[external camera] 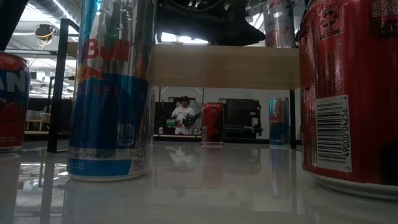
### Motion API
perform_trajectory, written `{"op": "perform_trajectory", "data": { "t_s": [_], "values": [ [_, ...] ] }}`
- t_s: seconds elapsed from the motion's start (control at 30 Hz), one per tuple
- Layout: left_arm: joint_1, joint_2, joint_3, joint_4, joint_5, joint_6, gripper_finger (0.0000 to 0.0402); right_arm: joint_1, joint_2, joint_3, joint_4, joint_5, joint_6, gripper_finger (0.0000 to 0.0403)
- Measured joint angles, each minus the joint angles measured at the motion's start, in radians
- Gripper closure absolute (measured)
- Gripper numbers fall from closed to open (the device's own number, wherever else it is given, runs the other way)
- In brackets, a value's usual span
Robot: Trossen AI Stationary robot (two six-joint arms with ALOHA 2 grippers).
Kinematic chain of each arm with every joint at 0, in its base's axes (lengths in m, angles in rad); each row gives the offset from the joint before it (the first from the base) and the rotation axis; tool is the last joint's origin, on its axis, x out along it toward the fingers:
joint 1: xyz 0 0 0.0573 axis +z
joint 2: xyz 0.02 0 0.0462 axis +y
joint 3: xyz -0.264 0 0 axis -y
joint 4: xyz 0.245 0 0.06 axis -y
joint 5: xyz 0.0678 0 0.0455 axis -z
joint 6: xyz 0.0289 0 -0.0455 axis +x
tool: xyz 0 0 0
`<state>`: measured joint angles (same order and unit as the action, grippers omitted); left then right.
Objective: Place canned beverage on shelf
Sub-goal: Put the top right white-pink soda can on the shelf
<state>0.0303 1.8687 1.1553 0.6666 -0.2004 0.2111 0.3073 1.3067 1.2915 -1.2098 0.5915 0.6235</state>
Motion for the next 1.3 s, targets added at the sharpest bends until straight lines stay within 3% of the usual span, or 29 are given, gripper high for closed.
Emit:
{"op": "perform_trajectory", "data": {
  "t_s": [1.3],
  "values": [
    [-0.016, 0.0, 0.0, 0.008, 0.001, 0.002, 0.0258, 0.0, 0.0, 0.0, -0.045, 0.099, 0.054, 0.0346]
  ]
}}
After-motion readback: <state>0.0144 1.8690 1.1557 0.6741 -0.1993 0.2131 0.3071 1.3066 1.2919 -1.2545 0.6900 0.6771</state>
